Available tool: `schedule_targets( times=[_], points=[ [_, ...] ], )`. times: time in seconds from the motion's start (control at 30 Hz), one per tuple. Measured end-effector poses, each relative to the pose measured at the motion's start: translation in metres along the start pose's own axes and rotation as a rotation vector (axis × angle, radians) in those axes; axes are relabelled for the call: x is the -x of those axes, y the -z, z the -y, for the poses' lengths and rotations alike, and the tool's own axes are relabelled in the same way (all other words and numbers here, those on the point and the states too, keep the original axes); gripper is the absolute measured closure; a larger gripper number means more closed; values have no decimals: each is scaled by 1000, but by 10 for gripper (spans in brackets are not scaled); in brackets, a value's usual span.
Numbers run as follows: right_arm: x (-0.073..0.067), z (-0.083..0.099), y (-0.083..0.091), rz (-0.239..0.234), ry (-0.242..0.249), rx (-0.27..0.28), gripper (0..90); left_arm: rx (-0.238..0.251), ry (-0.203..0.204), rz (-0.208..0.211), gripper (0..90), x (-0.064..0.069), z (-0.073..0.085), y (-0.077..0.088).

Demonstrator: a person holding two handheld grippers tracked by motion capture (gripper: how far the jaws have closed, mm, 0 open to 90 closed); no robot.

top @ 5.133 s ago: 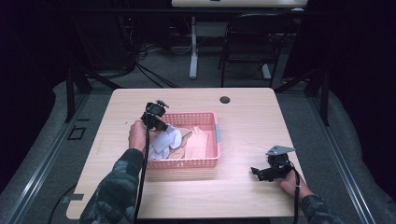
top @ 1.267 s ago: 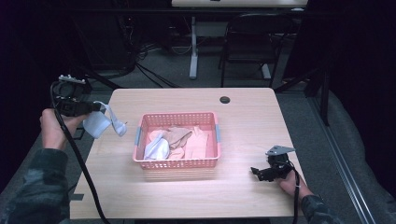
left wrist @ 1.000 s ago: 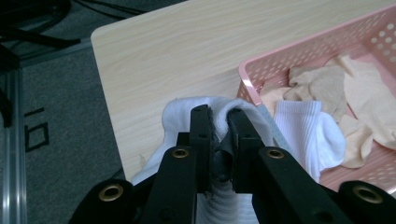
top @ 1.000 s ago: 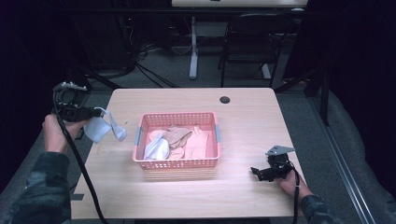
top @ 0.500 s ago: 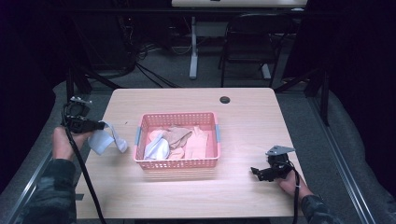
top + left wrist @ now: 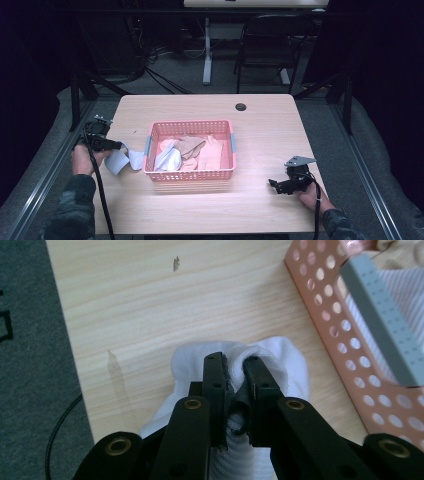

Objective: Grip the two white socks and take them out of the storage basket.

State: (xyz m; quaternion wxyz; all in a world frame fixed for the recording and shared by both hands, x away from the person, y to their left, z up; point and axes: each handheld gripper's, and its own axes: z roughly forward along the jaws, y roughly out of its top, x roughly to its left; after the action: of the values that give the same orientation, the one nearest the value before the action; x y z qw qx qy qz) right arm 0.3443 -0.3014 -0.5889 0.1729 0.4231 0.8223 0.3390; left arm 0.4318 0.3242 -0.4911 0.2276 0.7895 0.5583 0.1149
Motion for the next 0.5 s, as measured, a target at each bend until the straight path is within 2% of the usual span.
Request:
schedule_targets(
  times=[0.17, 0.37, 0.5],
  points=[
    [0, 0, 0, 2, -3, -2, 0, 7, 36, 29, 817, 0, 5, -15],
    [0, 0, 0, 2, -3, -2, 0, -40, 42, 33, 814, 1, 10, -33],
    [0, 0, 0, 2, -2, -3, 0, -53, 54, 28, 813, 1, 13, -44]
  ],
)
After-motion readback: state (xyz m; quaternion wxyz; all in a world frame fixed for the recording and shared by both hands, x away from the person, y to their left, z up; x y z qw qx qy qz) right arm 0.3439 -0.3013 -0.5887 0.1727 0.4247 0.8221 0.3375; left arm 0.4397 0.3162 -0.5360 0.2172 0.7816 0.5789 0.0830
